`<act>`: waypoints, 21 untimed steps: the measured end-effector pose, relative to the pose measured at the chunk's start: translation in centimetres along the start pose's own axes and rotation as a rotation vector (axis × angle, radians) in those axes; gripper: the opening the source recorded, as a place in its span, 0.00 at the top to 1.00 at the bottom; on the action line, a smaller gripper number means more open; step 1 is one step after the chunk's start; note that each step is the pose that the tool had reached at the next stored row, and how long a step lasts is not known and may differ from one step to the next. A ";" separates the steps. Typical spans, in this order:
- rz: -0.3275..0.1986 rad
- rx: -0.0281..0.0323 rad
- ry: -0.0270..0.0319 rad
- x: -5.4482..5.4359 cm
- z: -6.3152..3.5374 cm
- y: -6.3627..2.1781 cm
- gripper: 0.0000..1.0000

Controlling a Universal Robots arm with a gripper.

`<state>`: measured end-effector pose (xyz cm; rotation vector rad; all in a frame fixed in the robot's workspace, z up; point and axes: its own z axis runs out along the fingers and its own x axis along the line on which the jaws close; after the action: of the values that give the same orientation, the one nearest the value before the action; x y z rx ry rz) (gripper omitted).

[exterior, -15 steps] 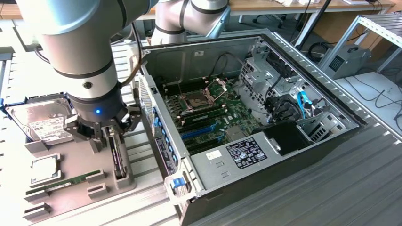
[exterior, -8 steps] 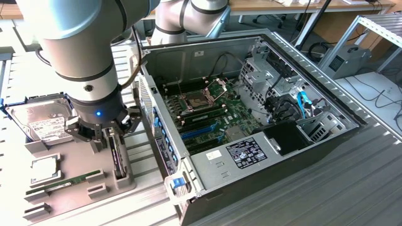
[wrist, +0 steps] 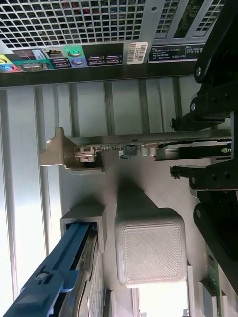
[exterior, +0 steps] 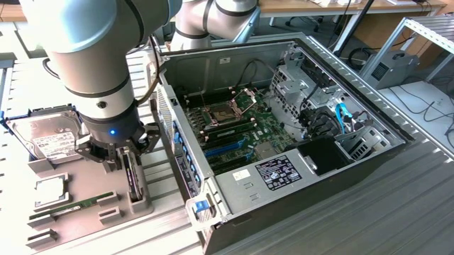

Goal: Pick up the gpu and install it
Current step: 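Pick up the gpu and move the gpu toward the slot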

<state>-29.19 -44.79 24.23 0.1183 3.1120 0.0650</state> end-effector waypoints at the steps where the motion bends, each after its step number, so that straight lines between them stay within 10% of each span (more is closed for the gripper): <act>1: 0.000 0.0000 0.0000 0.0 0.08 0.00 0.58; 21: 0.000 -0.0005 0.0001 0.0 0.10 -0.01 0.73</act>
<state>-29.19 -44.79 24.13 0.1183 3.1120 0.0659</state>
